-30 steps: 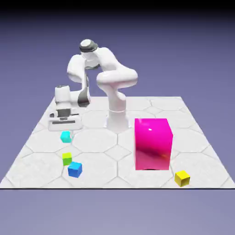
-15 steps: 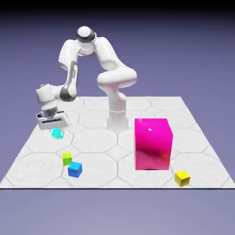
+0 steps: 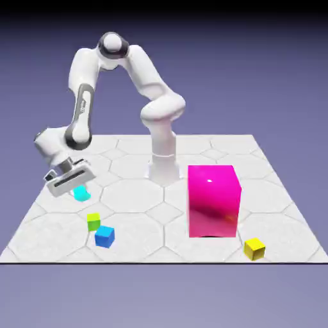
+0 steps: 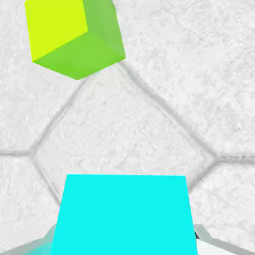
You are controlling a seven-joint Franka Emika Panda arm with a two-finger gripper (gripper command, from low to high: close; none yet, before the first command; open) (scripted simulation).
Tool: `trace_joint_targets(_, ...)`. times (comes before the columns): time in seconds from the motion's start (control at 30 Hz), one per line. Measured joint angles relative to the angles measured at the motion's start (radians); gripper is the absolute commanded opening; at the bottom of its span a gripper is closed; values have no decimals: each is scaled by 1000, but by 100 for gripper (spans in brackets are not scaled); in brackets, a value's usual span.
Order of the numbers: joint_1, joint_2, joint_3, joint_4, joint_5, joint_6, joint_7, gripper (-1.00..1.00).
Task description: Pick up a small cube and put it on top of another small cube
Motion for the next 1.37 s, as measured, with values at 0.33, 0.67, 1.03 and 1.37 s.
trace_joint_targets(0.33, 325, 103, -188, 79, 330, -66, -434, -100)
trace_joint_targets(0.67, 656, 179, -392, 147, 614, -131, -868, -100)
trace_joint_targets(1.03, 1023, 245, -625, 215, 899, -202, -1344, -100)
trace_joint_targets(1.37, 1180, 104, -695, 192, 959, -84, -1504, 100)
